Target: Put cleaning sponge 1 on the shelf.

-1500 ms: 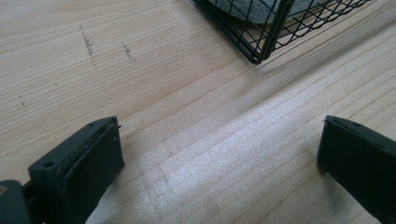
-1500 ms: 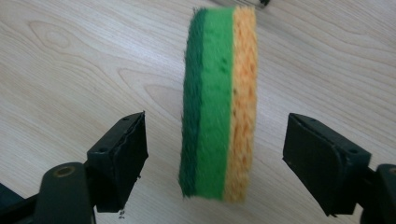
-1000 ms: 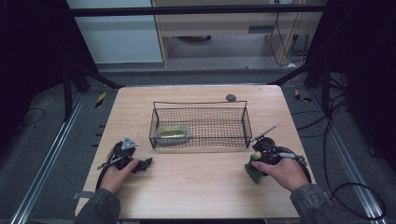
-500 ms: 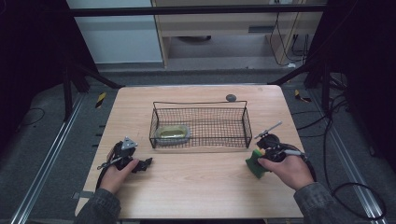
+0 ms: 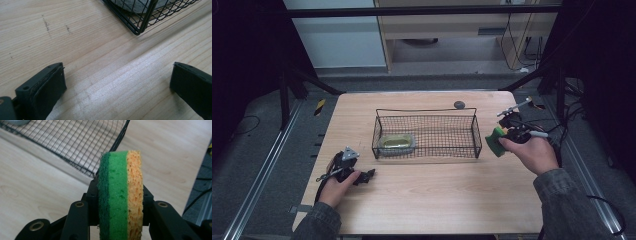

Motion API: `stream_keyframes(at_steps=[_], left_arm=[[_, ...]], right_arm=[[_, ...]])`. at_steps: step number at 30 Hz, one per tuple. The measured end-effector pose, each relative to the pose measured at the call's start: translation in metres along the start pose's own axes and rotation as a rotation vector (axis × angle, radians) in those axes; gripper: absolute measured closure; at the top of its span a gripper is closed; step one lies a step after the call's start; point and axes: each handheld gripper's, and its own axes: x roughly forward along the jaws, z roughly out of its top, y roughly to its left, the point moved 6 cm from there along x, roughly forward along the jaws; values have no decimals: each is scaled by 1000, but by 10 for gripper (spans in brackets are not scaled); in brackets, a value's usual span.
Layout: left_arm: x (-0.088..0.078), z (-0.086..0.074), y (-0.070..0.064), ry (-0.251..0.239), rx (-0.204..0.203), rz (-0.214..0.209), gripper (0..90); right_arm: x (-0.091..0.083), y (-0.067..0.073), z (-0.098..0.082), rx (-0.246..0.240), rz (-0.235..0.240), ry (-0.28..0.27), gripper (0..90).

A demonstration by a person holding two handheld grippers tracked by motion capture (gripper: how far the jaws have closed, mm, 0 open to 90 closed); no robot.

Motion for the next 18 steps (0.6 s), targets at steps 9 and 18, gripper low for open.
stream_keyframes(at_steps=[9,18], left_arm=[[0,0,0,0,0,0,0],[0,0,0,-1,0,0,0]], right_arm=[[-8,-3,30,-16,-20,-44,642],[-15,-4,47,-20,-18,-77,642]])
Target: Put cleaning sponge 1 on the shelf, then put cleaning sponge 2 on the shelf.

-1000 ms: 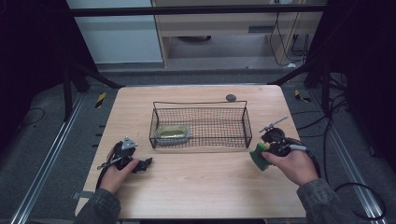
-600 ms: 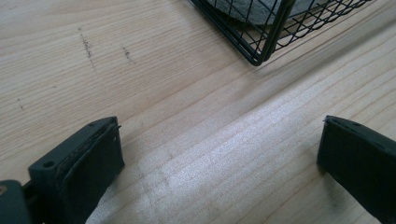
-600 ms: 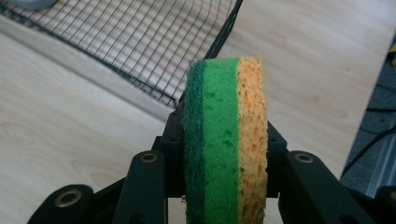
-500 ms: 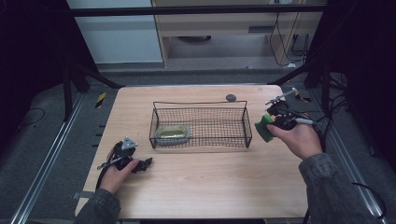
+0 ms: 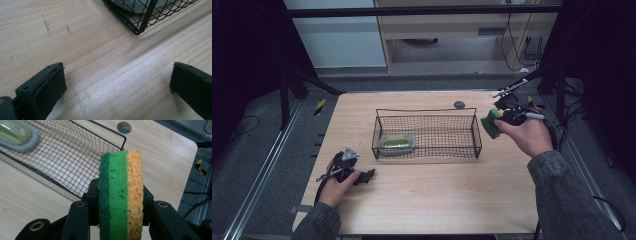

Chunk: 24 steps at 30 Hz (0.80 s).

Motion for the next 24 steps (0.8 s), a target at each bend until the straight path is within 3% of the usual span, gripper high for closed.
stream_keyframes(at_steps=[24], left_arm=[[0,0,0,-3,0,0,0]], right_arm=[[13,9,32,22,26,-58,641]])
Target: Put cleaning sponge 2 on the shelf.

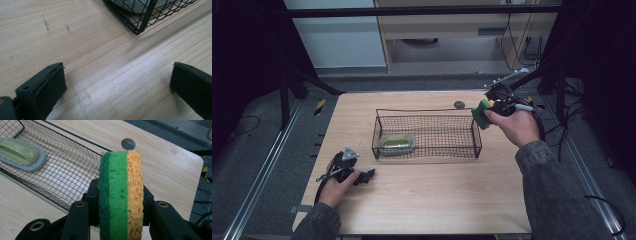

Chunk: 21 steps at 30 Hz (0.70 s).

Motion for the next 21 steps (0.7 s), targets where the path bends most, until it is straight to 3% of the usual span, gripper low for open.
stream_keyframes(at_steps=[13,21], left_arm=[[0,0,0,1,2,-1,0],[0,0,0,1,3,0,0]], right_arm=[[23,18,6,-7,30,22,642],[46,25,1,-10,34,62,642]])
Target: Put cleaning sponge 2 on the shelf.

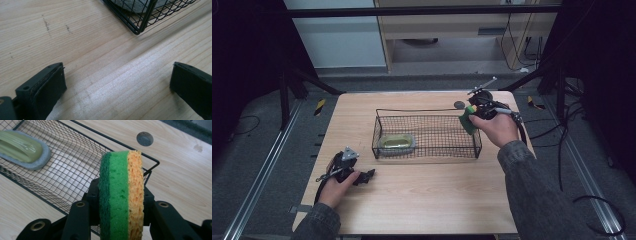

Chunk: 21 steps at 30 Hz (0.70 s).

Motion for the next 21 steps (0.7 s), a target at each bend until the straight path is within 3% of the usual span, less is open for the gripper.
stream_keyframes(at_steps=[11,21], left_arm=[[0,0,0,0,-3,-2,0],[0,0,0,1,-3,-2,0]], right_arm=[[44,-5,-7,42,-8,65,642],[66,-9,-15,48,-26,99,642]])
